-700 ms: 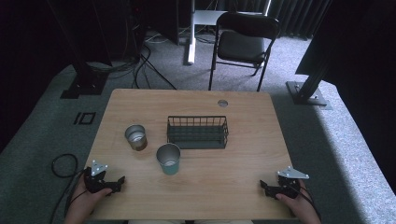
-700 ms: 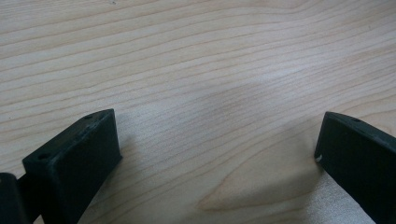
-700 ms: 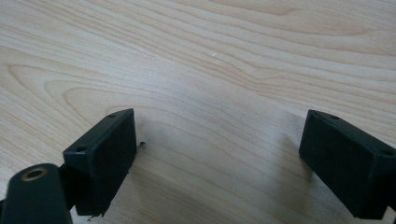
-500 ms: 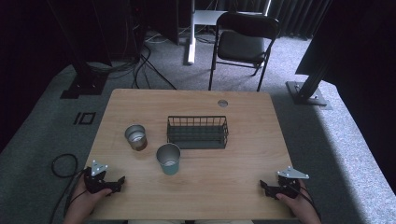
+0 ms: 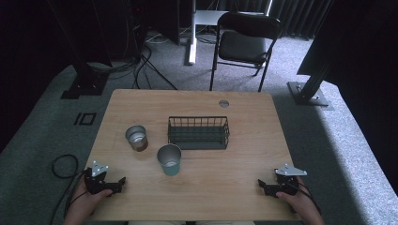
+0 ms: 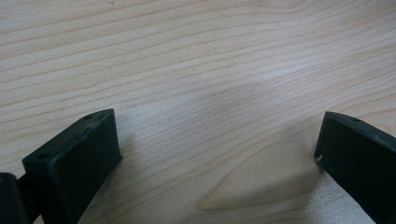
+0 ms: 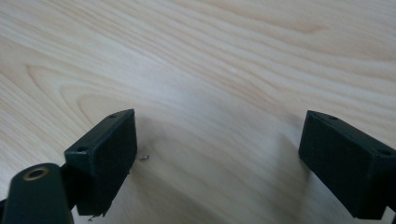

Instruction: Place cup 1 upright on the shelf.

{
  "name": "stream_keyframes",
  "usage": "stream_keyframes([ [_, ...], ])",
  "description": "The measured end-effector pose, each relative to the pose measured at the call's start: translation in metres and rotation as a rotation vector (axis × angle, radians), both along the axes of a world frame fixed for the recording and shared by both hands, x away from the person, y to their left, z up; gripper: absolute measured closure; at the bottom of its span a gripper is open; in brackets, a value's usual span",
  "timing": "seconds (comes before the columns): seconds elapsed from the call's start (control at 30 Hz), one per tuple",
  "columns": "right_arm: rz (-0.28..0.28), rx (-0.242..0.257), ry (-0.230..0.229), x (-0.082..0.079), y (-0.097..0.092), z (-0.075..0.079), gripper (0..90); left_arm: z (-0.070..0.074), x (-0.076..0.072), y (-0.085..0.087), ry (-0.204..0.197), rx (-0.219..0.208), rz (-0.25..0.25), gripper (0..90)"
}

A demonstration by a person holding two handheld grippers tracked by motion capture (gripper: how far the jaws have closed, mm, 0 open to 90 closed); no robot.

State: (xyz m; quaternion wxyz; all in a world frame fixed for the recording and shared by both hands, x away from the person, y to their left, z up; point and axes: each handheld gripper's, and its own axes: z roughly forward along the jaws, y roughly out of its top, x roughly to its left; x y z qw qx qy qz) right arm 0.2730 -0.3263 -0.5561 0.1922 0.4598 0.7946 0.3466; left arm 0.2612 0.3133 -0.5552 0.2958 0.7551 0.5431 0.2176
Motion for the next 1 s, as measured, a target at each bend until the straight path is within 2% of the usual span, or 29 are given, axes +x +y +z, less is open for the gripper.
stream_keyframes([
  [0.2, 0.053, 0.046, -0.018, 0.007, 0.016, 0.004, 11.2, 0.000, 0.000, 0.000, 0.000, 0.000, 0.000, 0.6],
  [0.23, 0.063, 0.052, -0.010, 0.008, 0.019, 0.004, 11.2, 0.000, 0.000, 0.000, 0.000, -0.001, 0.000, 0.6],
  [0.33, 0.079, 0.038, -0.010, 0.013, 0.027, 0.005, 11.2, 0.000, 0.000, 0.000, 0.000, -0.001, -0.003, 0.6],
  [0.7, 0.152, 0.066, -0.034, 0.024, 0.060, 0.010, 11.2, 0.000, 0.000, 0.000, 0.000, -0.001, -0.003, 0.6],
  [1.0, 0.237, 0.065, -0.036, 0.031, 0.089, 0.010, 11.3, 0.000, 0.000, 0.000, 0.000, -0.001, -0.003, 0.6],
])
